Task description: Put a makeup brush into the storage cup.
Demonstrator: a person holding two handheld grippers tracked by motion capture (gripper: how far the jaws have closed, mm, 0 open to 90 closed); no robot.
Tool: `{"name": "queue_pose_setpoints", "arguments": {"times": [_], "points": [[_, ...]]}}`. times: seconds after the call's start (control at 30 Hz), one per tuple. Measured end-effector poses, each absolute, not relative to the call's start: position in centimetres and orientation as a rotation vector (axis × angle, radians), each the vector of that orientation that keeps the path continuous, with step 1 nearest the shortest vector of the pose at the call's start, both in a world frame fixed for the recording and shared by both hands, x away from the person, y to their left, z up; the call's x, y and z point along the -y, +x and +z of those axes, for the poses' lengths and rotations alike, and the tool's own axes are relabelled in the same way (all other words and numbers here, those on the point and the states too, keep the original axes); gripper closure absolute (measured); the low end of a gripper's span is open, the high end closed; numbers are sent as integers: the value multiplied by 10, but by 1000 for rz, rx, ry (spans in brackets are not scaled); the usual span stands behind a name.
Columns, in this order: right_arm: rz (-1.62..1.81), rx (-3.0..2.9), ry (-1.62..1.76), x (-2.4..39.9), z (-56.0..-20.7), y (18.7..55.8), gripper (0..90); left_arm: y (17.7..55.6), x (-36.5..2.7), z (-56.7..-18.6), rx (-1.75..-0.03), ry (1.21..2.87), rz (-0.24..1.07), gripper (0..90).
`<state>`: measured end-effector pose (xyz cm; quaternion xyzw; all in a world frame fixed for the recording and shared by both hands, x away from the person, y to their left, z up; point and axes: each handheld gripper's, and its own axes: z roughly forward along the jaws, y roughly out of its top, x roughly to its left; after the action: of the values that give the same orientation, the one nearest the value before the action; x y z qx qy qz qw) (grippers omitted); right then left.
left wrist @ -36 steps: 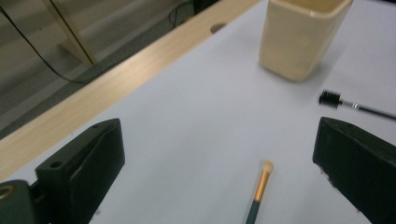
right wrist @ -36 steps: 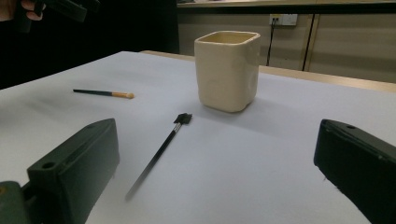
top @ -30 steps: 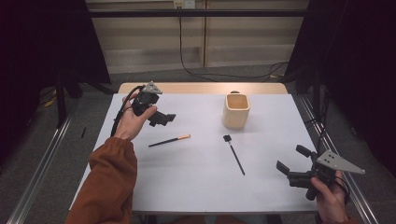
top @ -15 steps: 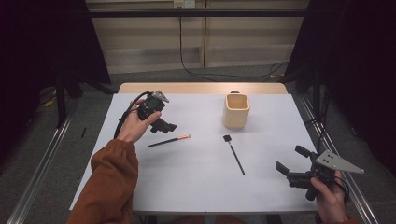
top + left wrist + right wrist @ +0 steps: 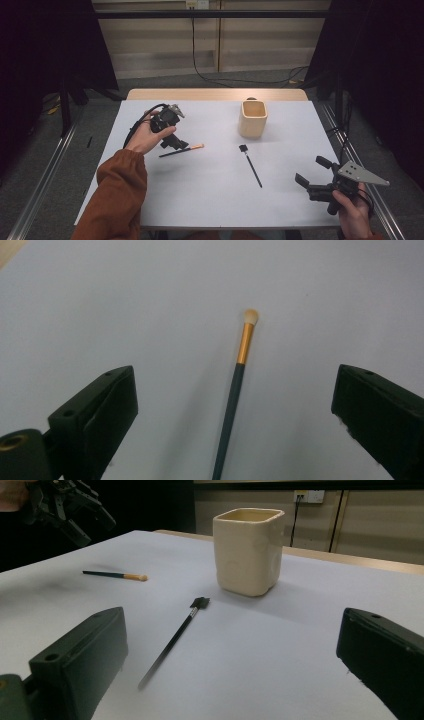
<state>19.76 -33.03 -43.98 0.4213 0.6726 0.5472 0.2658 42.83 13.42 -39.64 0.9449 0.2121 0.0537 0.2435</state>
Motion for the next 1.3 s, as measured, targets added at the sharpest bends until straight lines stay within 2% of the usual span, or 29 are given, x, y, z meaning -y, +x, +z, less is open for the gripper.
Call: {"name": "queue_pose_setpoints", "arguments": {"times": [0.3,0.63,0.67,0.77,0.83,1.0,1.3], "points": [[1483,-1817,1134,330,-440,197,0,432,-136,-412,-511,2692,78,69],[1482,-1818,1133,330,-440,198,0,430,-137,-424,-474,2761,73,112],[1482,-1820,1133,330,-440,198,0,430,-139,-425,-465,2769,71,173],[1483,-1820,1135,329,-440,198,0,428,-140,-427,-472,2765,55,220],[1482,-1823,1132,329,-440,198,0,427,-143,-429,-430,2794,75,312],[1483,-1826,1130,329,-440,198,0,430,-147,-434,-458,2818,40,445],[1484,-1826,1131,329,-440,198,0,433,-143,-441,-448,2850,-12,617]]}}
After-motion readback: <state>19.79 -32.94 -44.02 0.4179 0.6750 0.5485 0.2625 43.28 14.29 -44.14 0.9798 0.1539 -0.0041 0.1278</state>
